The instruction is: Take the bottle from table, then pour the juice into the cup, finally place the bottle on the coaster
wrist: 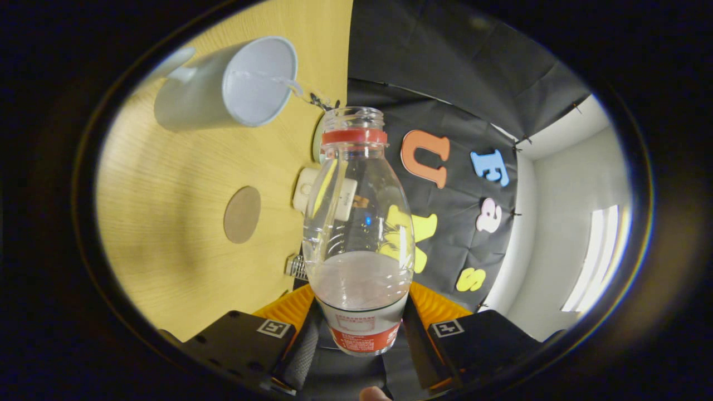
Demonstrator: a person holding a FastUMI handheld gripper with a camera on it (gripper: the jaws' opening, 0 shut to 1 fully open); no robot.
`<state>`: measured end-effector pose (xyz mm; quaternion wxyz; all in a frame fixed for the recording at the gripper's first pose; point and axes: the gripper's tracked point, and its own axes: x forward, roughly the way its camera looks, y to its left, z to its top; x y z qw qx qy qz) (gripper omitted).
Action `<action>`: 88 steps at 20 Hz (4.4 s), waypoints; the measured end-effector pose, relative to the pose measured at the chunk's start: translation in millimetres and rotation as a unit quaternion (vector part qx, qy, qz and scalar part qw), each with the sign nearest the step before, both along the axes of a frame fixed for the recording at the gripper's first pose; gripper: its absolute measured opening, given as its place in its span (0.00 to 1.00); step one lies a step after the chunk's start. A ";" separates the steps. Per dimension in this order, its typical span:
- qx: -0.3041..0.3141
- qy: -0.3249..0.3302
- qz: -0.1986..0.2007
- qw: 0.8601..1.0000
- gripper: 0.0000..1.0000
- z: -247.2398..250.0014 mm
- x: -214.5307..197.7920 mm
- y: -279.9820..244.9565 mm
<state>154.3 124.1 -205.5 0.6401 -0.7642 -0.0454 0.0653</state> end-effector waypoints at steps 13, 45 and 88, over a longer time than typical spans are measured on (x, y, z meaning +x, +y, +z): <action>-0.023 -0.001 0.000 1.000 0.77 7.1 4.1 -1.4; -0.102 -0.035 0.029 0.994 0.77 41.3 -4.1 15.2; 0.255 0.121 -0.048 0.958 0.78 -2.6 -45.7 2.6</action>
